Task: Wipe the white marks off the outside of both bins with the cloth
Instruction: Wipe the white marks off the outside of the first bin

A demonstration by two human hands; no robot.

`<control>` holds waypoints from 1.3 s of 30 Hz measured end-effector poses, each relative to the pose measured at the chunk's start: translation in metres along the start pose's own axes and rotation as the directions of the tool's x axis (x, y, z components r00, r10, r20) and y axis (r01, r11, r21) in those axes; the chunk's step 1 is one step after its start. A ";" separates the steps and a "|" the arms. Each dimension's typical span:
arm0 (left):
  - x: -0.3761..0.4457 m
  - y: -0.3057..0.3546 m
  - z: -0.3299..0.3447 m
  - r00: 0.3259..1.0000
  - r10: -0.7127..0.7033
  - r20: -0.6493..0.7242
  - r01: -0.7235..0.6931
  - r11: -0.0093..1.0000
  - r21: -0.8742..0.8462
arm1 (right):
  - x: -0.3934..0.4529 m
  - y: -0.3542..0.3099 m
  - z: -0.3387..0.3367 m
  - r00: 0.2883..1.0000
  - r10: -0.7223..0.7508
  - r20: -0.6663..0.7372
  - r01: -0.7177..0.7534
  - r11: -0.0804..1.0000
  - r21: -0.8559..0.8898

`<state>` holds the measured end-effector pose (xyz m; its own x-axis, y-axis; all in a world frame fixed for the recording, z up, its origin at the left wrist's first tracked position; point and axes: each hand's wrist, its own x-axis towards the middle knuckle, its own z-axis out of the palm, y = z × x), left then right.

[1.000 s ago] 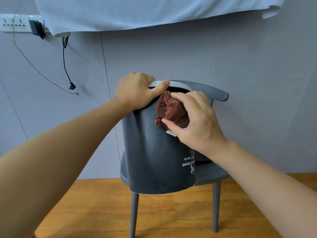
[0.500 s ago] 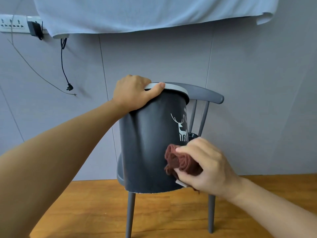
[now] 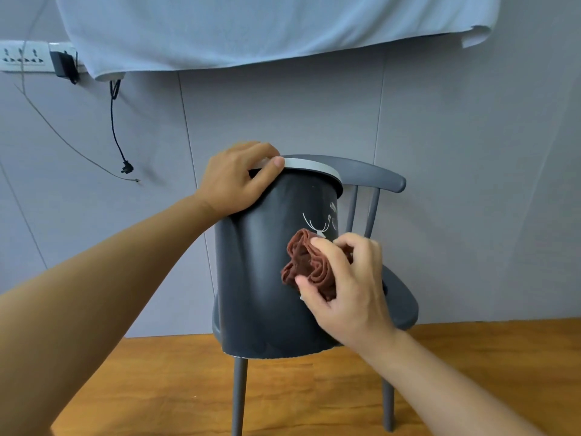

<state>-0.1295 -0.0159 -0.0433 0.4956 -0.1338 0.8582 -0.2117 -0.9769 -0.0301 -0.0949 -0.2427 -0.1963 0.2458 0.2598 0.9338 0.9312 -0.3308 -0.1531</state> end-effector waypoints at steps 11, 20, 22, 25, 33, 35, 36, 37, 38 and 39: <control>0.034 0.021 0.005 0.957 -0.204 0.208 0.150 0.957 0.248 | 0.008 -0.003 -0.017 0.978 -0.088 0.191 0.063 0.989 0.132; 0.019 0.027 0.010 0.991 -0.137 0.008 0.135 0.981 0.137 | 0.035 0.001 -0.029 0.984 0.167 -0.061 -0.145 0.950 0.276; 0.017 0.027 0.009 0.989 -0.147 -0.009 0.147 0.981 0.129 | 0.045 0.010 -0.025 0.956 0.231 -0.181 -0.186 0.954 0.235; 0.015 0.026 0.009 0.990 -0.143 -0.015 0.144 0.981 0.129 | 0.051 0.015 -0.014 0.951 0.244 -0.189 -0.215 0.963 0.164; 0.009 0.019 0.005 0.988 -0.155 -0.021 0.156 0.982 0.104 | 0.045 0.003 -0.002 0.971 0.239 0.014 -0.237 0.953 0.189; 0.008 0.019 0.005 0.989 -0.143 -0.030 0.145 0.984 0.101 | 0.053 0.001 -0.004 0.951 0.308 -0.022 -0.295 0.929 0.225; 0.008 0.020 0.005 0.989 -0.141 -0.032 0.143 0.985 0.101 | 0.056 0.000 -0.005 0.930 0.366 -0.025 -0.348 0.901 0.259; 0.008 0.020 0.004 0.989 -0.142 -0.032 0.144 0.984 0.102 | 0.059 0.000 -0.005 0.920 0.391 -0.036 -0.368 0.891 0.267; 0.007 0.020 0.004 0.989 -0.143 -0.030 0.145 0.984 0.104 | 0.062 -0.001 -0.006 0.928 0.370 -0.050 -0.349 0.907 0.235; 0.007 0.020 0.003 0.989 -0.144 -0.025 0.146 0.984 0.105 | 0.064 -0.001 -0.006 0.942 0.331 -0.054 -0.316 0.930 0.187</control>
<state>-0.1279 -0.0369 -0.0393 0.4996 0.0122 0.8662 -0.0476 -0.9980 0.0415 -0.0819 -0.2313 -0.1343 0.5255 0.0859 0.8465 0.8386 -0.2202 -0.4982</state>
